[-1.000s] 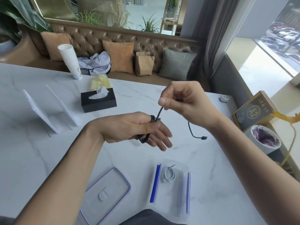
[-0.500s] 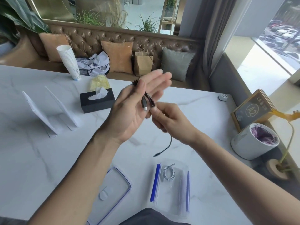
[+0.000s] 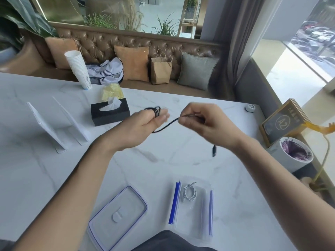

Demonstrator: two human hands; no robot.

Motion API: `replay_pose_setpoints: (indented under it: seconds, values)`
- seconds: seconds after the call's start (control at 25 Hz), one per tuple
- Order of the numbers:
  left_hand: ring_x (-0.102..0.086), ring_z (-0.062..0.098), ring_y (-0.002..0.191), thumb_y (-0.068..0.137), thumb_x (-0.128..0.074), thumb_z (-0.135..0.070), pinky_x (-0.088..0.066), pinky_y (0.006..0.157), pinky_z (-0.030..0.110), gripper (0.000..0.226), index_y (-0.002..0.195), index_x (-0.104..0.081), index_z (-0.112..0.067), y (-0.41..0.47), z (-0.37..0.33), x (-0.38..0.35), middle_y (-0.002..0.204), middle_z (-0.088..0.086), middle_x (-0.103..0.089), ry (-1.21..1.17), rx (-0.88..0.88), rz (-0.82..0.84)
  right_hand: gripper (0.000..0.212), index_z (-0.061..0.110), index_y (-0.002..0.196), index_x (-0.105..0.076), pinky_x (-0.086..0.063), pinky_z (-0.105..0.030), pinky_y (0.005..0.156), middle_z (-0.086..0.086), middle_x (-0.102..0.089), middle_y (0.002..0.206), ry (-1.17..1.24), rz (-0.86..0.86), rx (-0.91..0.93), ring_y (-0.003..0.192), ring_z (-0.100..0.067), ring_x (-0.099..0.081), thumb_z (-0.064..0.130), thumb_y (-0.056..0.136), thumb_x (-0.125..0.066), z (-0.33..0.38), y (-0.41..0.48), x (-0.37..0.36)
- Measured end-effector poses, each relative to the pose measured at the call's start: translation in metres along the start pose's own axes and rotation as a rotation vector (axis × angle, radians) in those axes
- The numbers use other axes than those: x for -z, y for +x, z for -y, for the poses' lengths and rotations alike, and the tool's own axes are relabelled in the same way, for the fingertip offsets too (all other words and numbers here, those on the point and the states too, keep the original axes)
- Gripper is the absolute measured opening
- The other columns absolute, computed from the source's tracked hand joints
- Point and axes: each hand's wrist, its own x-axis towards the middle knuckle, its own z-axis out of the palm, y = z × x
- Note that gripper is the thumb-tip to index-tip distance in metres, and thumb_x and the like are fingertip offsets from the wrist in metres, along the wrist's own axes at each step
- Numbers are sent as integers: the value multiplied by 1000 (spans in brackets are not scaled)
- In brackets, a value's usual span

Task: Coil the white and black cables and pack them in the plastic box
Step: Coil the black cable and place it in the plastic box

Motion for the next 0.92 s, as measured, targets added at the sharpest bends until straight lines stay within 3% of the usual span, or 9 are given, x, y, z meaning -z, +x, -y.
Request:
replay_pose_setpoints:
  seconds: [0.08,0.16,0.24,0.4,0.52,0.64,0.8,0.92]
  values:
    - [-64,16,114,97,-42,-37,-45,106,41,45,125,-57,-4,-8,-9,-2,124,9,-68,-227,61,188,18,27,79,-61,-34,-13,55,17,-52,56,70,-14,46,53,-2,-39,17,93,-66,4,6,8]
    - [-69,24,106,98,-38,-33,-53,90,29,47,128,-54,-1,-15,-18,-7,121,11,-70,-337,81,360,17,26,78,-61,-36,-22,56,14,-55,62,162,-20,92,57,-7,-42,17,91,-66,6,9,6]
    - [-71,24,95,102,-35,-31,-50,75,21,43,125,-56,-1,-18,-24,-11,119,15,-70,-413,45,512,14,22,78,-61,-39,-31,58,4,-58,68,236,-21,120,62,-15,-46,14,90,-65,6,13,1]
    - [-68,14,78,96,-43,-31,-48,65,15,38,115,-65,-6,-21,-29,-21,110,15,-72,-748,-89,621,16,9,80,-60,-43,-17,62,-3,-59,71,328,-45,125,62,-6,-50,7,95,-57,4,17,-11]
    - [-70,16,84,94,-44,-25,-50,69,17,34,110,-69,-8,-20,-32,-33,107,13,-73,-968,-220,410,20,9,75,-55,-45,-13,52,16,-59,59,415,1,22,52,5,-54,-2,90,-49,3,11,-25]
    - [-65,21,112,103,-30,-15,-50,90,22,38,123,-60,-2,-11,-35,-44,121,14,-68,-992,-310,100,35,24,64,-50,-40,-12,52,19,-55,51,282,-6,-43,50,2,-50,-3,83,-40,-1,6,-44]
    - [-56,17,127,101,-32,-16,-42,104,27,41,137,-44,-1,0,-28,-41,135,12,-57,-761,-339,-284,29,24,77,-59,-35,-18,56,12,-49,56,210,46,-92,51,-4,-42,21,103,-46,-8,-1,-55]
    - [-51,11,131,100,-36,-22,-40,109,30,44,142,-41,-7,3,-19,-38,141,5,-53,-421,-297,-365,18,15,93,-64,-36,-11,56,10,-51,60,103,71,-117,52,-3,-48,22,102,-51,-9,-3,-47]
